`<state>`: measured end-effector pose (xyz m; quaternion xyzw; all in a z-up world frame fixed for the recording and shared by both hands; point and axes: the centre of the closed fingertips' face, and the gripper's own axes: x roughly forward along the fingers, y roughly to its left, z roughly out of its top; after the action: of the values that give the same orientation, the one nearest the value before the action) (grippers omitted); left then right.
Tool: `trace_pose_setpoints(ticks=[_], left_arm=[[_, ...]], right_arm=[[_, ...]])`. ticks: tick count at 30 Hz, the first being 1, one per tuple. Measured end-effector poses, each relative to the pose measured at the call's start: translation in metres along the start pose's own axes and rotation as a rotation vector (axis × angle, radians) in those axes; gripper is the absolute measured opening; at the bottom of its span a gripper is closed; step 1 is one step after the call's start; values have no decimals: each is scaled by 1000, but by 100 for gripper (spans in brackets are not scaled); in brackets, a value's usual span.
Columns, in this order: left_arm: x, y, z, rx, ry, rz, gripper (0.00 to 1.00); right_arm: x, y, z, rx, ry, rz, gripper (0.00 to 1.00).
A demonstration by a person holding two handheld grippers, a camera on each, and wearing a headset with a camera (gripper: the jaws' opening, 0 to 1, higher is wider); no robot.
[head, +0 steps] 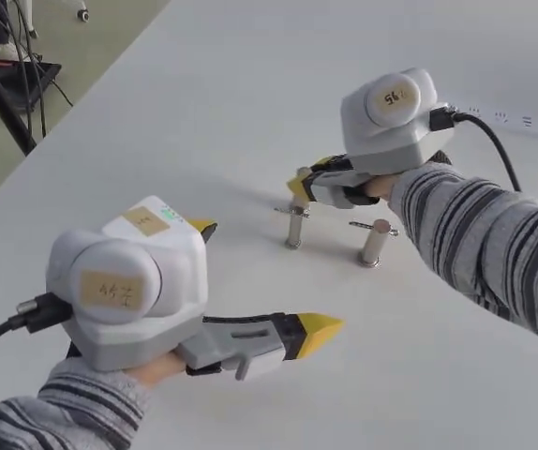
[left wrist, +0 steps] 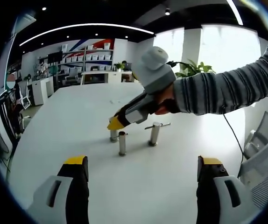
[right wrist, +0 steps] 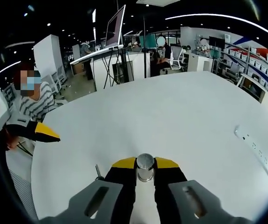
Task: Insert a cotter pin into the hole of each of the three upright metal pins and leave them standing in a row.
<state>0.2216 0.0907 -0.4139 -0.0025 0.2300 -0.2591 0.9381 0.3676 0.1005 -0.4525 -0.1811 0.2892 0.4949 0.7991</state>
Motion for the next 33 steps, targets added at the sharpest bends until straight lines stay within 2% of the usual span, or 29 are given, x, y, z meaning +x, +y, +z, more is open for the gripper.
trace_pose_setpoints(ticks=[3,7,13,18,21,33], left_arm=[[-1,-1,1,1,-1,1,96],[-1,-3,3,6,-2,-3,96],[-2,-7,7,2,-10,-10,96],[-5,-9,7,-4,-12,-8,96],[-6,-10,8,-3,-14,-7,96],[-8,-15,11,0,-25,-14,96]], right_arm=[[-9,-4,0,-15,8,-14,8],[-21,-15,-7,5,14,-41,8],[-40,-24,-20,15,46,-73,8],[-57,-29,-34,59,58,-94,8],[-65,-39,-43,80,66,-115,8],[-100,-42,-73,131,97,-163,8]])
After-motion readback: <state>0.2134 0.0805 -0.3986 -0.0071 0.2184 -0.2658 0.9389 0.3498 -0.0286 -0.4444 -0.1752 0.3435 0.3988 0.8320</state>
